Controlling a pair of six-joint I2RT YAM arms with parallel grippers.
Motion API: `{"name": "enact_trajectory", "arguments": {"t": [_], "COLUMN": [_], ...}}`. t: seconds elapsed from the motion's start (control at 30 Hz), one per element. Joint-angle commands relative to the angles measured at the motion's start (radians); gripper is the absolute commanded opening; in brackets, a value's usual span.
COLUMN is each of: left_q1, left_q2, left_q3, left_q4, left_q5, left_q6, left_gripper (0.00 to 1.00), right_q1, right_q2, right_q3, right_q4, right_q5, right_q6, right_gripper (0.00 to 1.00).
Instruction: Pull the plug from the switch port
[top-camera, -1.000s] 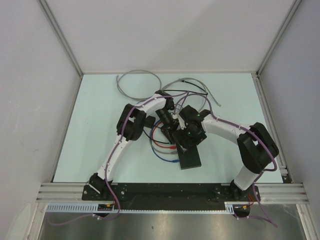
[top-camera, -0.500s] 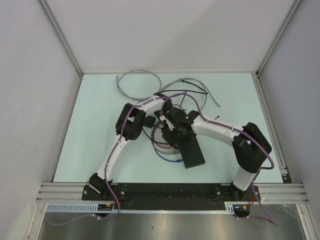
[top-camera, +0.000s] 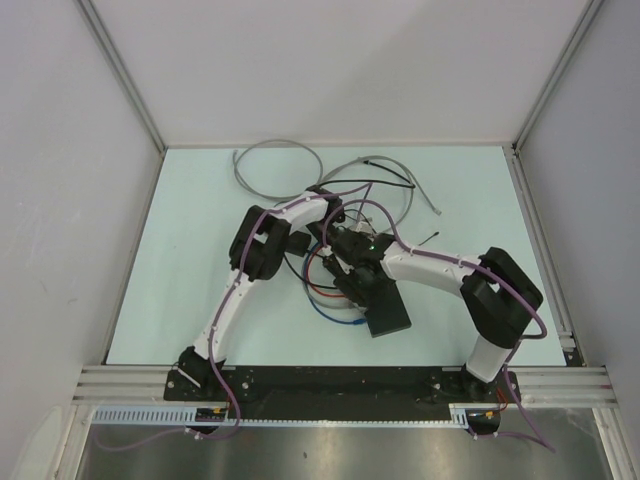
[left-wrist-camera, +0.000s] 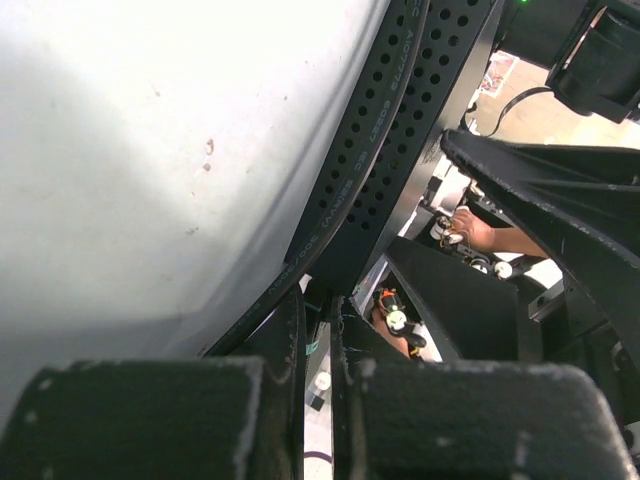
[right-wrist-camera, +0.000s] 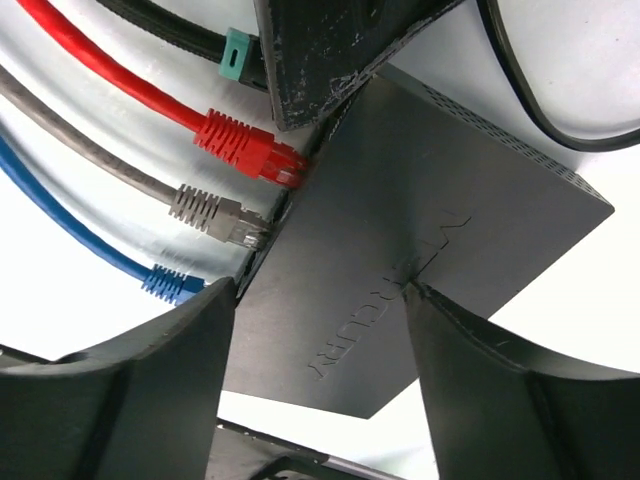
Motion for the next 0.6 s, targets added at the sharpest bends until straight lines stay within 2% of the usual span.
{"name": "enact_trajectory", "arguments": {"t": [0.0,0.27,0.47,0.57], "left_q1": [-0.004,0.020,0.029,0.029], "left_q2": [0.028,0.004,-0.039,-0.077], "left_q3": [-0.064,-0.117,-0.268,-0.213], "left_q4": [0.140,0.103,0.180,0.174], "left_q5": [-0.236,-0.184,-0.286,-0.473], "left_q6": [-0.017,-0.002,0.006,0.043], "left_gripper": [0.00,0.00,0.00,0.00], "right_q1": [-0.063,-0.105,-0.111,-0.117], "right_q2": [0.056,0.201,0.240,0.237], "right_q3": [-0.064,-0.062,-0.056,-0.059], "right_q4": [0.005,0.032,0.032,0.040], "right_q5": [0.002,-0.050,-0.061,-0.056], "right_q6": [0.007,-0.025,-0.035,-0.033], "right_gripper": [0.67,0.64,0.61,0.61]}}
